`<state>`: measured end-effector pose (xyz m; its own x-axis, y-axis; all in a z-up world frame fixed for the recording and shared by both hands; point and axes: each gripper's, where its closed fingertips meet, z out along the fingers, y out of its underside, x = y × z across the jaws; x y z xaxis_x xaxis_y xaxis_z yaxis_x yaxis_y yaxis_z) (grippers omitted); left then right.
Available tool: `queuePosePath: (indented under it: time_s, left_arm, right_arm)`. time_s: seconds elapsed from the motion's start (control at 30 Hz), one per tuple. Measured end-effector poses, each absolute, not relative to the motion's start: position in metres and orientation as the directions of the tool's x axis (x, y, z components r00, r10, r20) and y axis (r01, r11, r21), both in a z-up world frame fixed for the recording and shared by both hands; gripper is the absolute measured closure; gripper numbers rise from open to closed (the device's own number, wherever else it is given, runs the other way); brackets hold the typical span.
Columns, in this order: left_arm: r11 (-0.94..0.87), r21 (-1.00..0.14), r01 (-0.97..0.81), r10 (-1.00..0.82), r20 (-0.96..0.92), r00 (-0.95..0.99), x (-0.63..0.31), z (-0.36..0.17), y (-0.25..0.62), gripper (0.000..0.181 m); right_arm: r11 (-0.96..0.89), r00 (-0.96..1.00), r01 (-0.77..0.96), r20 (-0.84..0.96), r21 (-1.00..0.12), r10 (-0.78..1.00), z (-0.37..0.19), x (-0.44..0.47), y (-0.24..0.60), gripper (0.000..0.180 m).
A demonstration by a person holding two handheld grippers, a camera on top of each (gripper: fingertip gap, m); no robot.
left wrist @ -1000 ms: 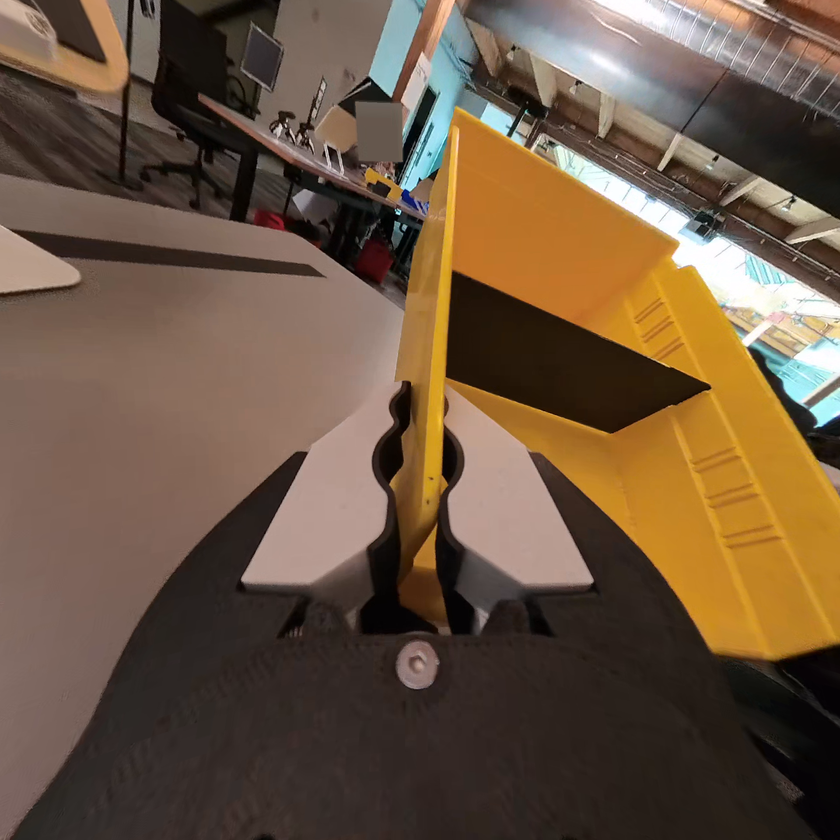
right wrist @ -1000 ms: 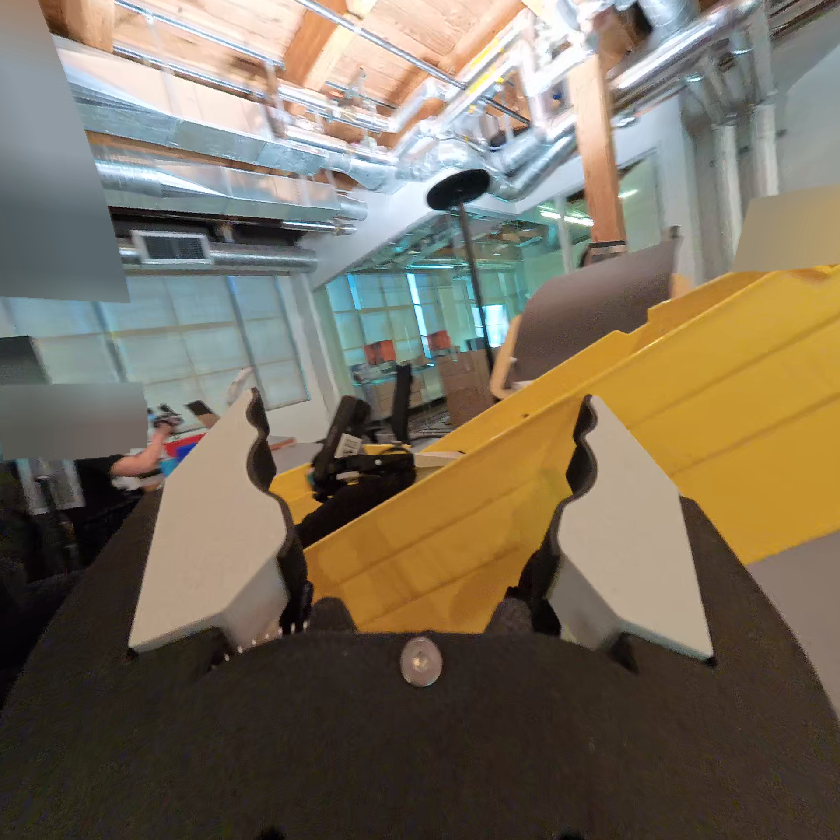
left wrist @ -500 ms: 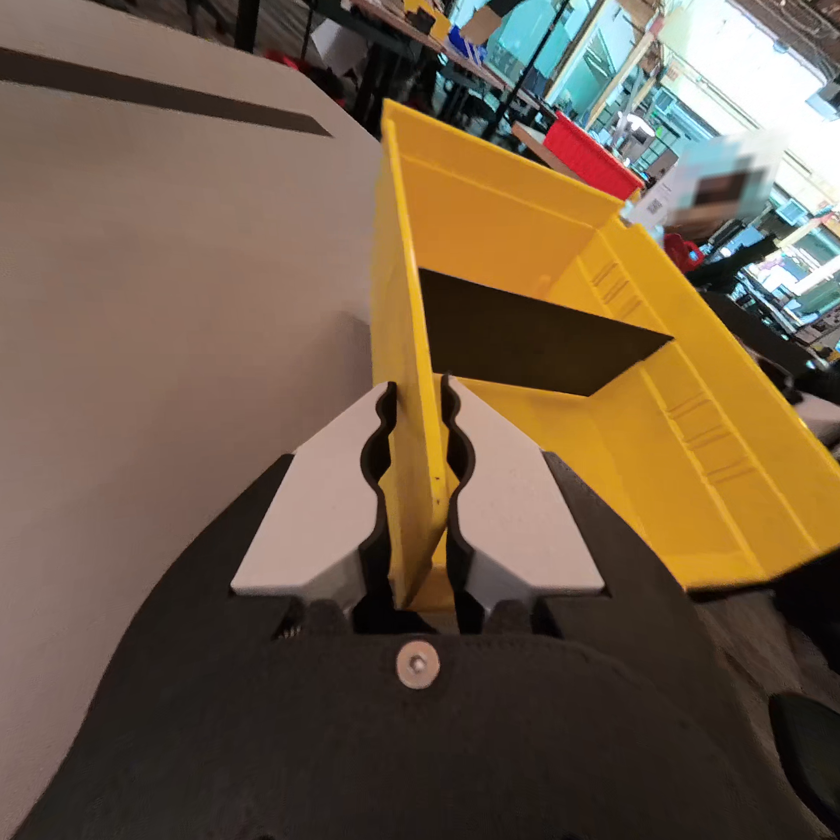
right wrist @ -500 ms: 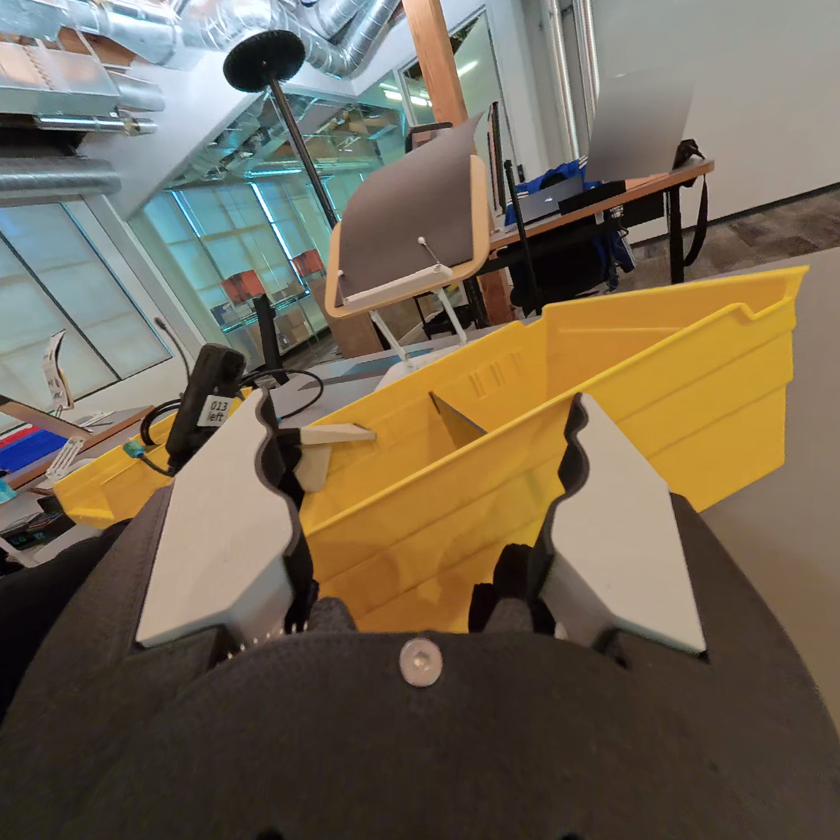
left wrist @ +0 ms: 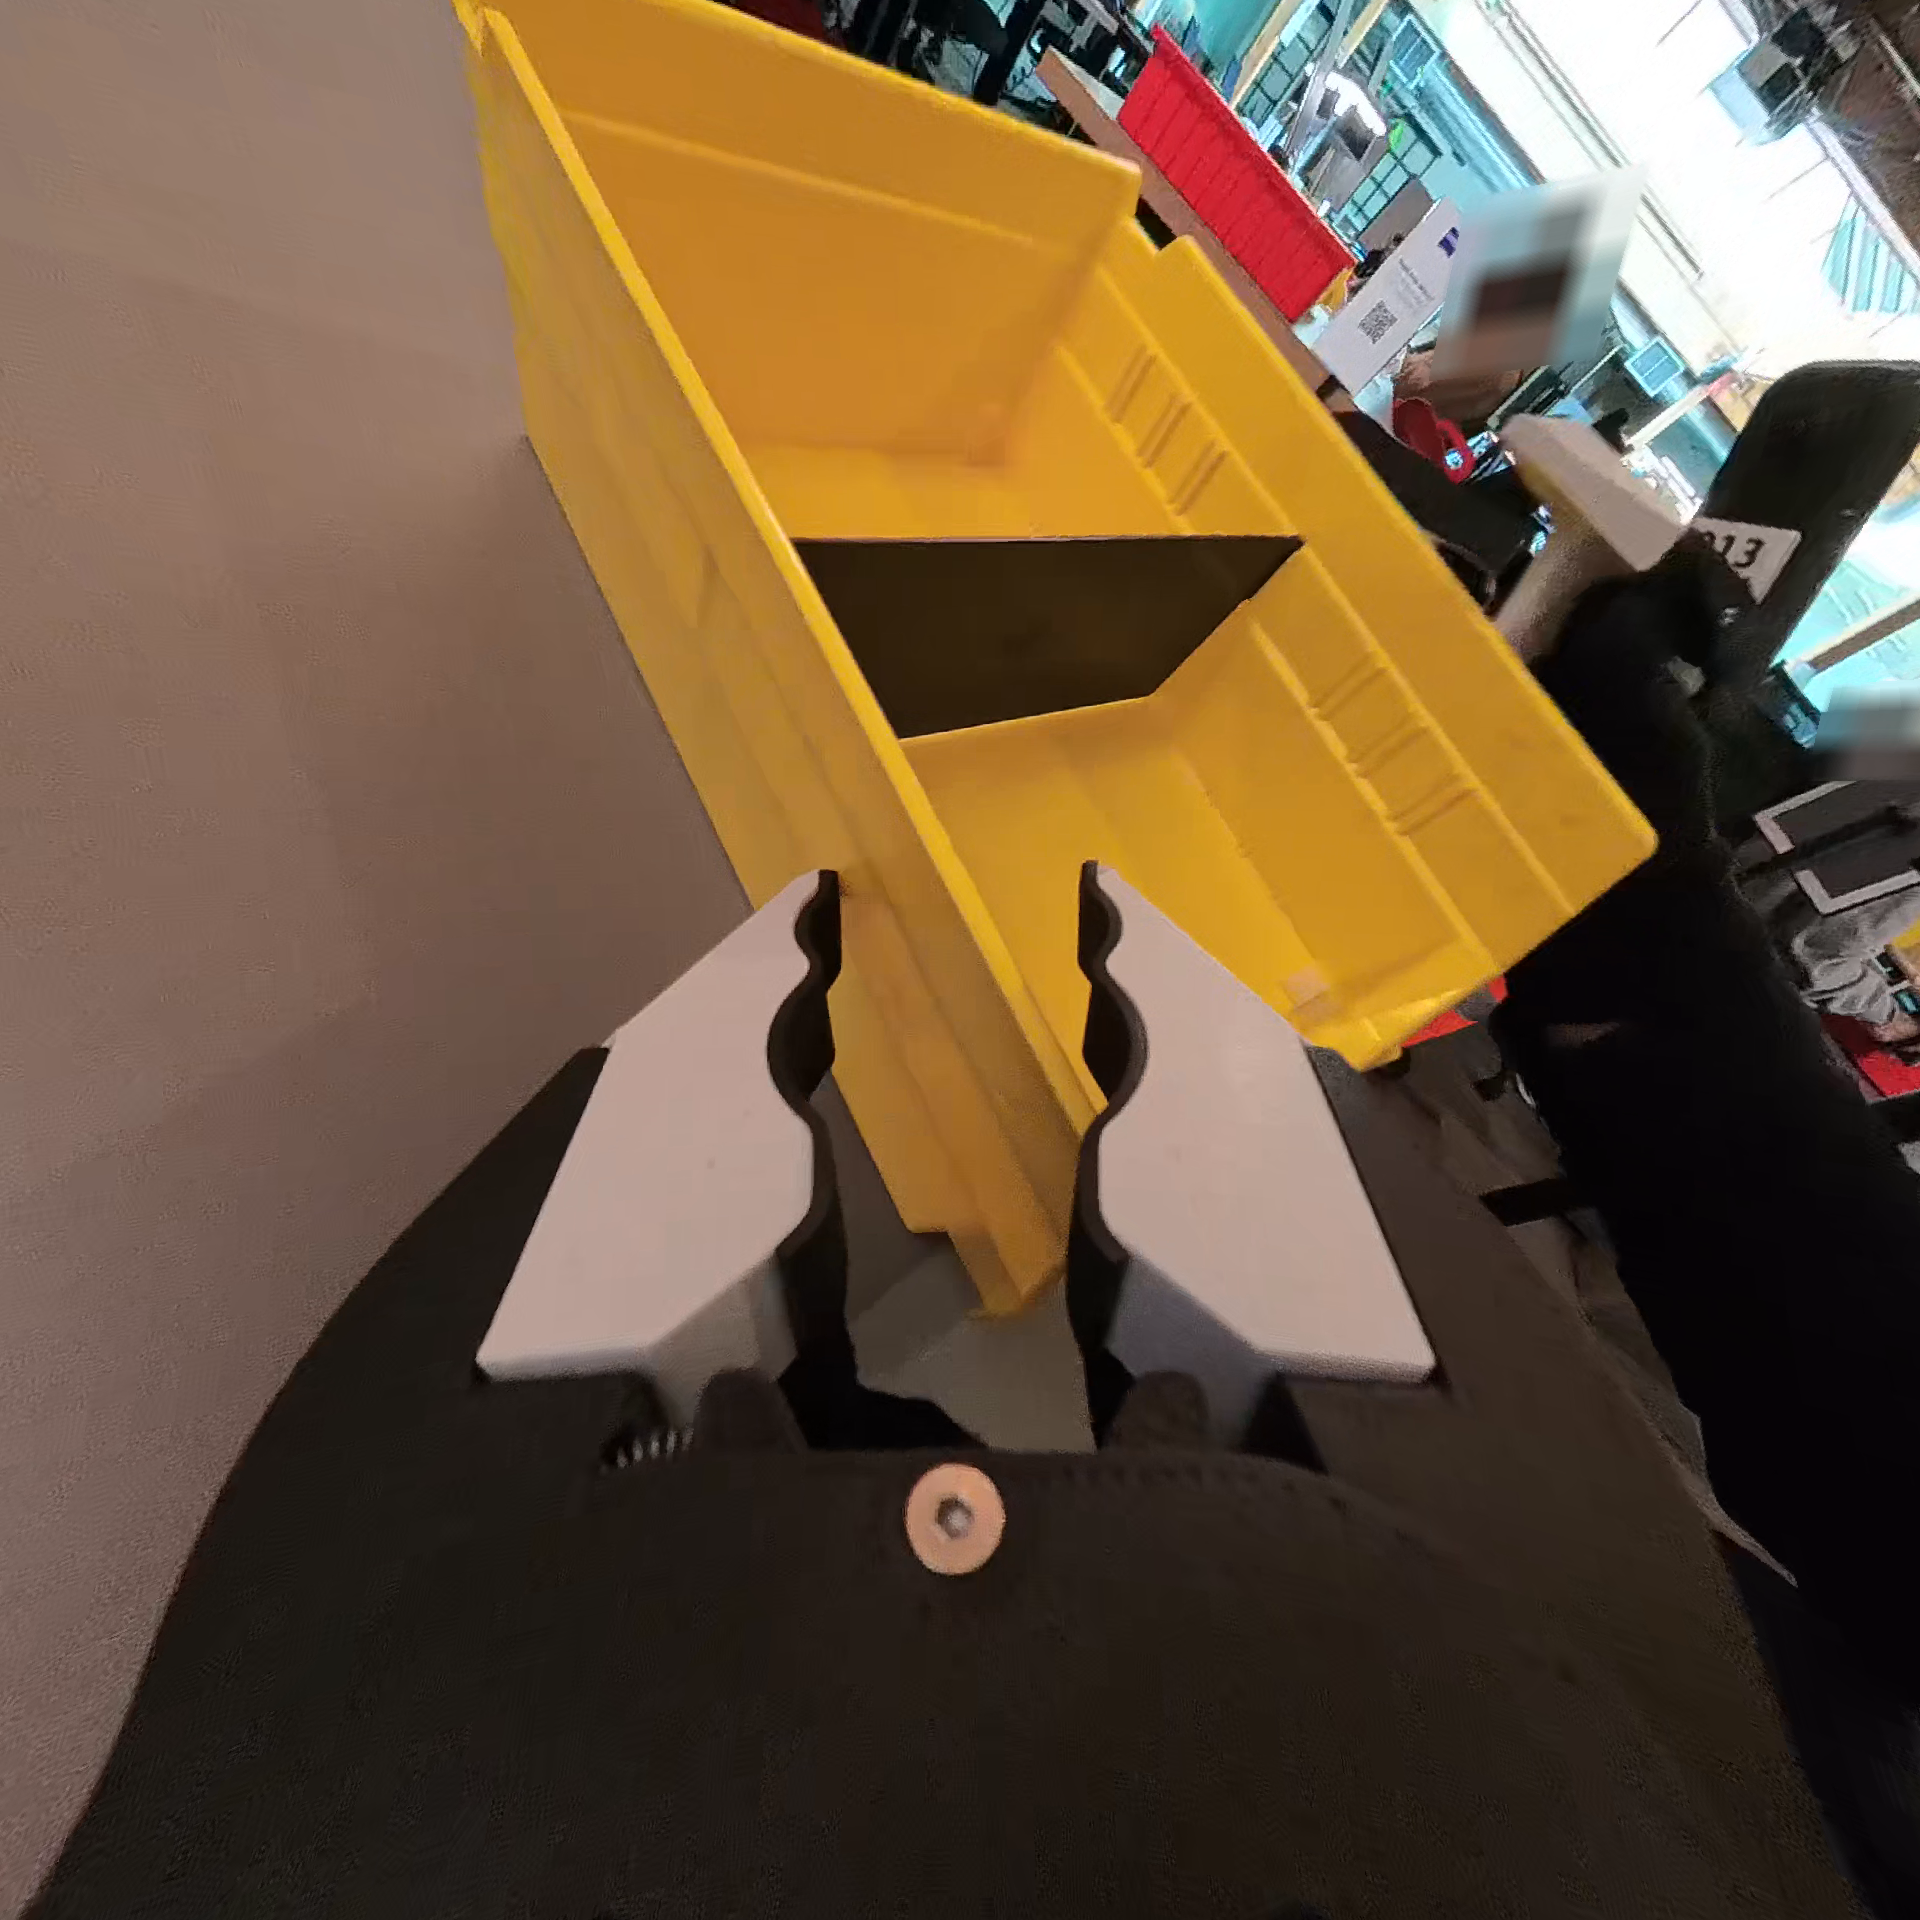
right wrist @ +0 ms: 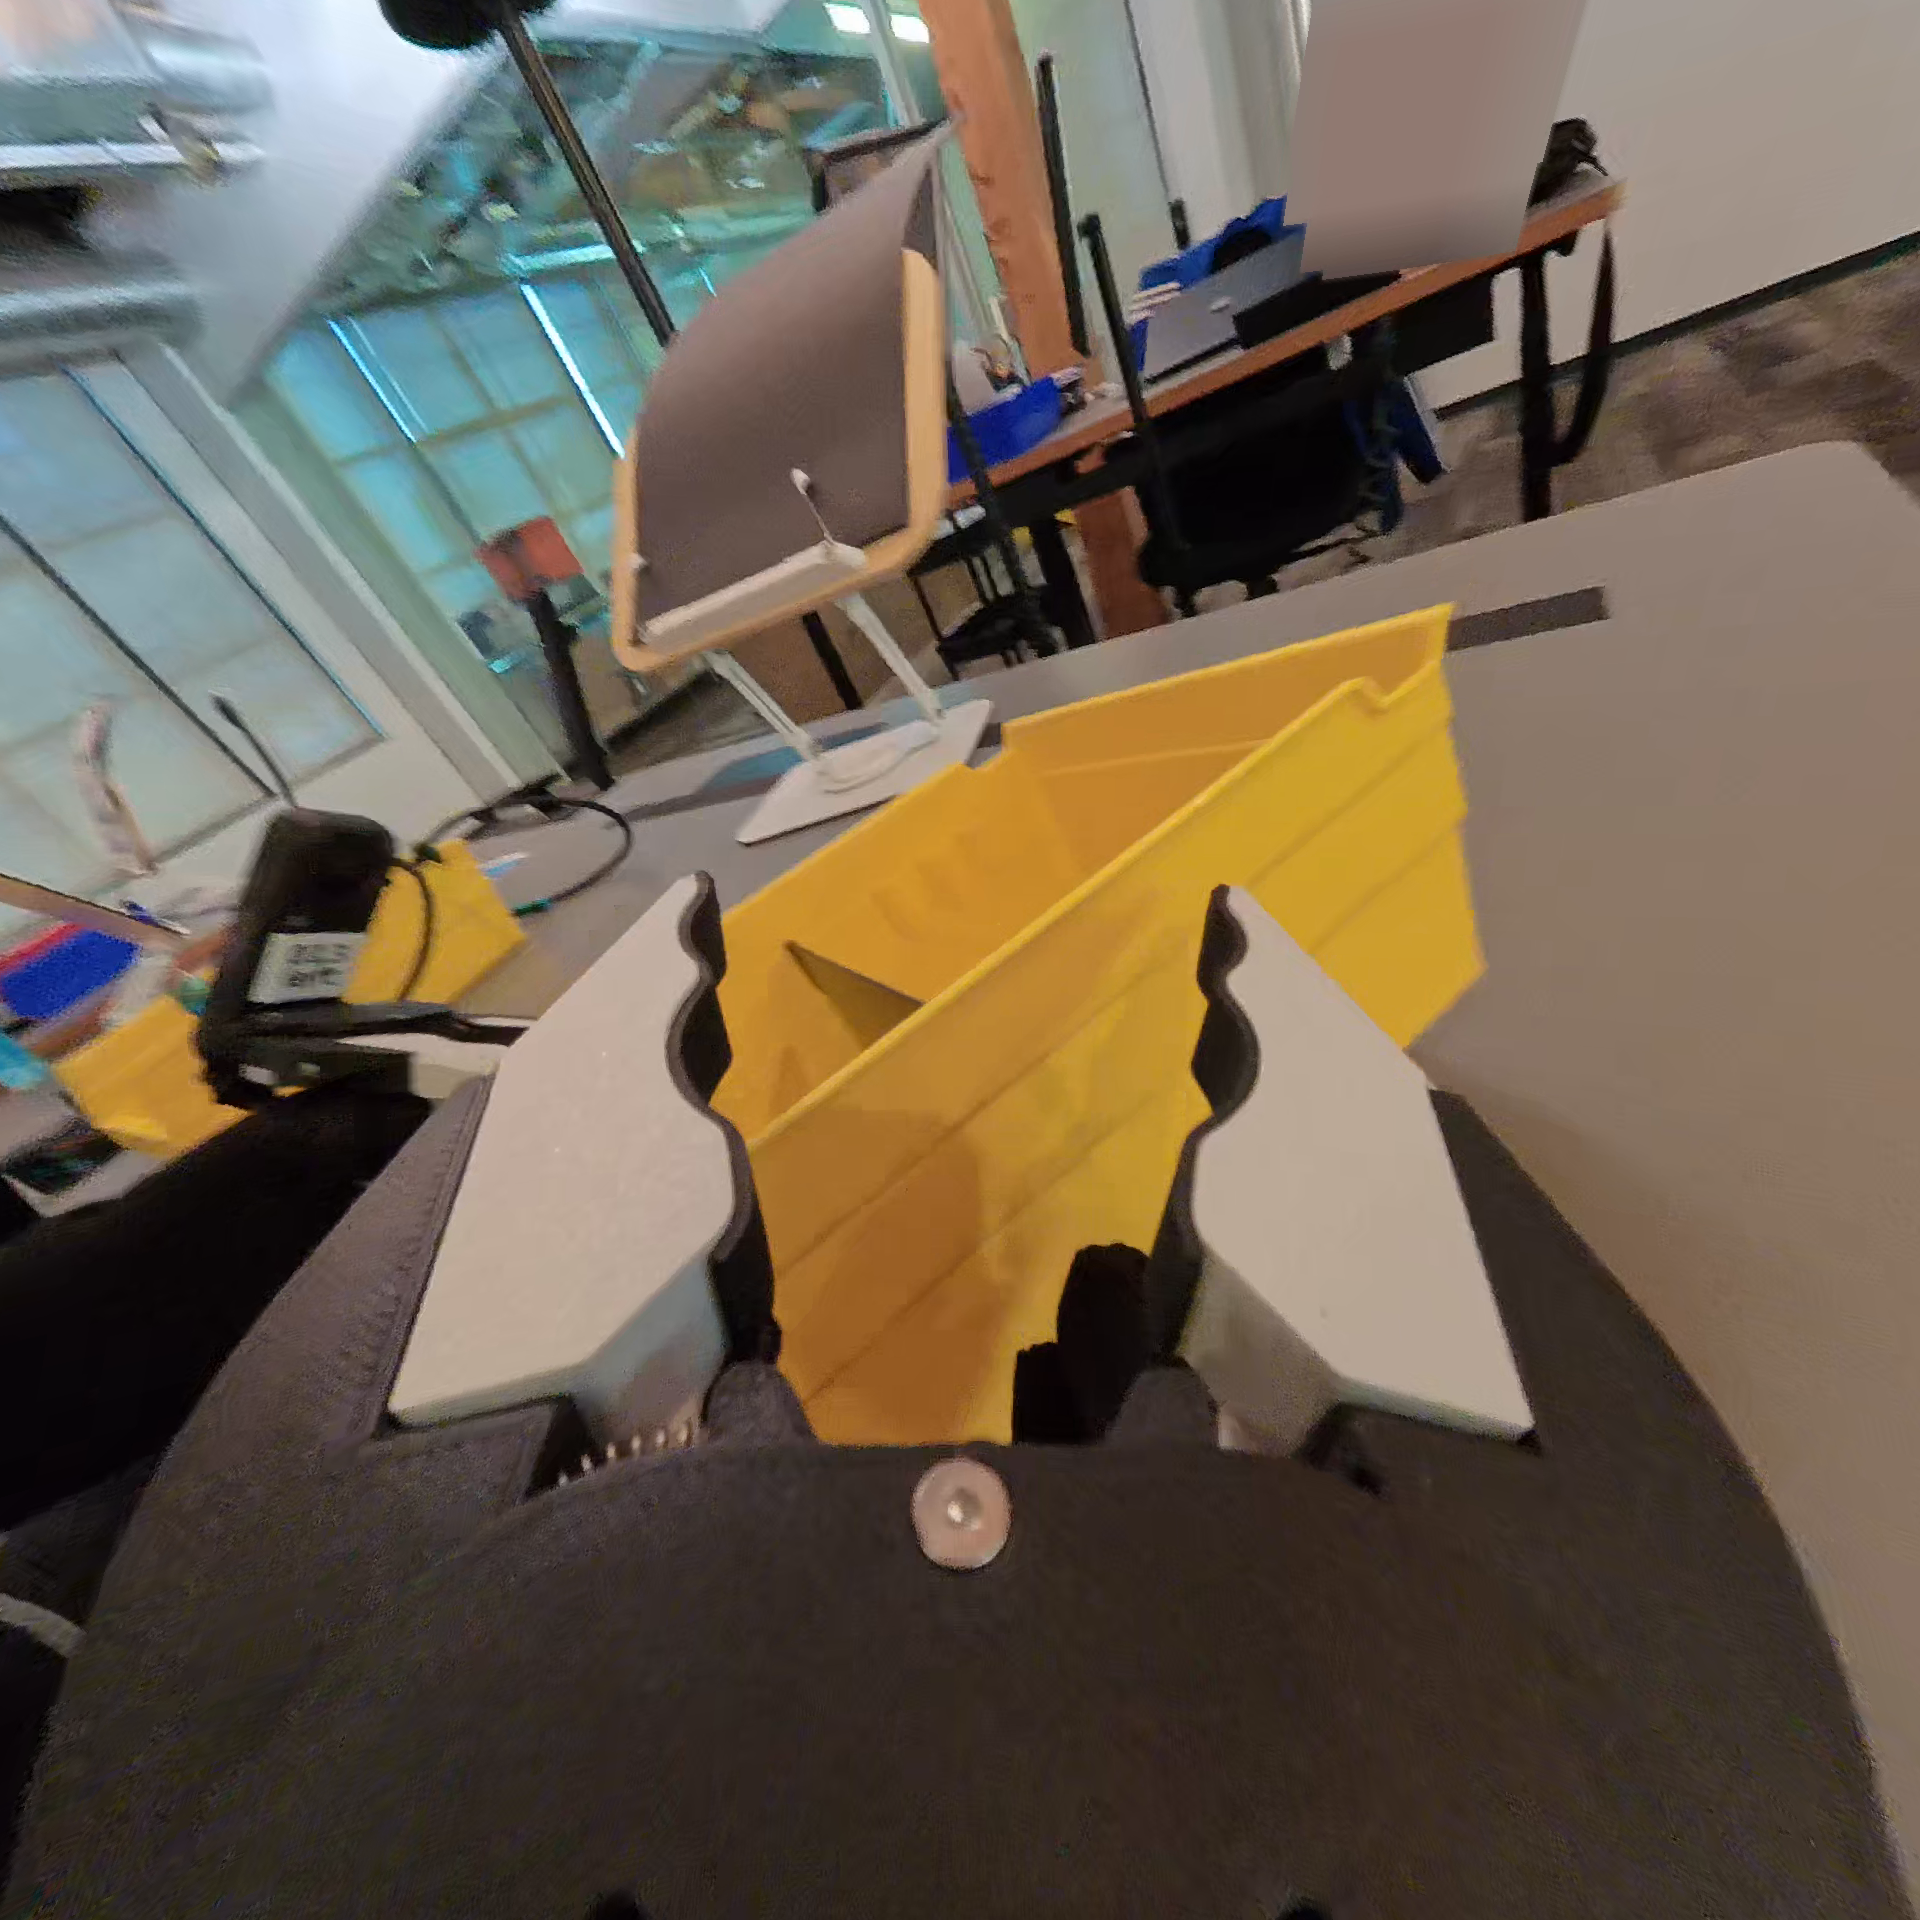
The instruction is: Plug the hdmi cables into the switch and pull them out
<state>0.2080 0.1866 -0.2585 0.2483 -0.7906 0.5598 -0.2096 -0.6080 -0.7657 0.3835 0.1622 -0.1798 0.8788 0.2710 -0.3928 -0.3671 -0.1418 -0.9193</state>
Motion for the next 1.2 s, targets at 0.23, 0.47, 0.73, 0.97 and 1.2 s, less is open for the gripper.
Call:
queuePosePath:
  time_s: [0.23,0.47,0.73,0.97,1.2]
  left_arm:
    - [-0.613,-0.757,-0.229,-0.790,0.580,0.197,0.226,-0.246,0.164,0.135]
    - [-0.580,-0.799,-0.159,-0.811,0.549,0.204,0.203,-0.226,0.182,0.147]
    - [-0.613,-0.762,-0.210,-0.789,0.603,0.120,0.221,-0.239,0.156,0.143]
    - [-0.639,-0.733,-0.233,-0.762,0.645,0.060,0.251,-0.240,0.131,0.142]
    - [-0.729,-0.660,-0.184,-0.672,0.741,0.005,0.290,-0.238,0.130,0.145]
  right_arm:
    - [-0.282,0.981,-0.117,-0.155,-0.952,0.117,-0.209,0.424,0.181,0.086]
    - [-0.313,0.989,0.132,0.147,-0.941,-0.027,-0.182,0.420,0.132,0.084]
    - [-0.463,0.999,0.005,0.025,-0.886,-0.037,-0.244,0.365,0.075,0.100]
    - [-0.481,0.986,0.051,0.121,-0.875,-0.115,-0.260,0.413,0.092,0.129]
    - [-0.516,0.969,0.131,0.219,-0.846,-0.114,-0.262,0.477,0.118,0.141]
